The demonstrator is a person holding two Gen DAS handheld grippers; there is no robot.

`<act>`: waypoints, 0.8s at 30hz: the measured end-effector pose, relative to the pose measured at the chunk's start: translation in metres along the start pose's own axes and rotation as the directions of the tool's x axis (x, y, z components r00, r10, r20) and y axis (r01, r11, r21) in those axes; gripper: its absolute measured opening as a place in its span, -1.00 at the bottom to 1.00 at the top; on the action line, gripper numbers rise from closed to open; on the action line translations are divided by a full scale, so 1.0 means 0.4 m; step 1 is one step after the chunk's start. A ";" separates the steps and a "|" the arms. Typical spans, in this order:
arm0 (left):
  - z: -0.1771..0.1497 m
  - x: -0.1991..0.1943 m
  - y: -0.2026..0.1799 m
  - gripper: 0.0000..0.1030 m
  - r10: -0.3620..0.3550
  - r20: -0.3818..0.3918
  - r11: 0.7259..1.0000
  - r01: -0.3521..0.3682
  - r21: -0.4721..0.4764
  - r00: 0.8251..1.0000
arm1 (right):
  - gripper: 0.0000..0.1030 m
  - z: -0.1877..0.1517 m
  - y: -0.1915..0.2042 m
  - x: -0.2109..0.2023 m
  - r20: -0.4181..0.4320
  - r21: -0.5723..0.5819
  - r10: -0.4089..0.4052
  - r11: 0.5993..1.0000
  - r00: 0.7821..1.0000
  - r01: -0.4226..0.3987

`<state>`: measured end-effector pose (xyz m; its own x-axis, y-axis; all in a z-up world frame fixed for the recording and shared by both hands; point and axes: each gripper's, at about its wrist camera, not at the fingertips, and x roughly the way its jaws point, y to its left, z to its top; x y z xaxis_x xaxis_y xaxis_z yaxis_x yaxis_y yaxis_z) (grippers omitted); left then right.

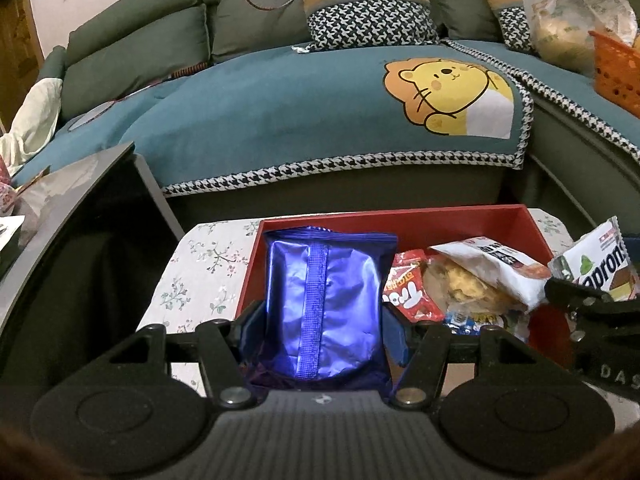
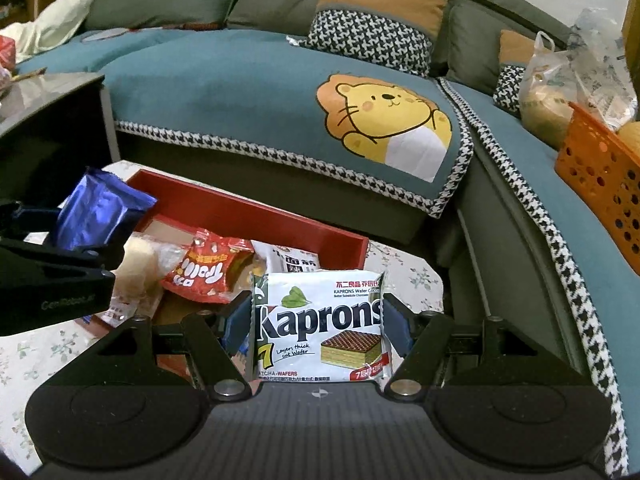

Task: Organize snacks
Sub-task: 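Carry the blue foil pack and Kaprons pack with both grippers over the red box, then lower and release the blue foil pack with the left gripper while the right releases the Kaprons pack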

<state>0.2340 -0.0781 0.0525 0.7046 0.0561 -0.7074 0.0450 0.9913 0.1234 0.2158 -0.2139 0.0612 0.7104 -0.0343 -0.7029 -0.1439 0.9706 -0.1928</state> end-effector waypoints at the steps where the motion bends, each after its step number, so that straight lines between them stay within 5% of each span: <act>1: 0.002 0.005 -0.001 1.00 0.004 -0.001 1.000 -0.004 0.001 1.000 | 0.43 0.002 0.002 0.009 -0.006 -0.002 0.001 1.000 1.000 -0.001; 24: 0.011 0.123 -0.018 1.00 0.043 -0.069 0.999 -0.041 0.024 0.997 | 0.44 0.021 0.056 0.119 -0.047 -0.069 0.019 0.997 0.999 -0.022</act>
<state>0.2715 -0.0832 0.0200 0.6553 0.1063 -0.7478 0.0330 0.9851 0.1689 0.2521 -0.1920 0.0290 0.6745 -0.0274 -0.7378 -0.2064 0.9524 -0.2241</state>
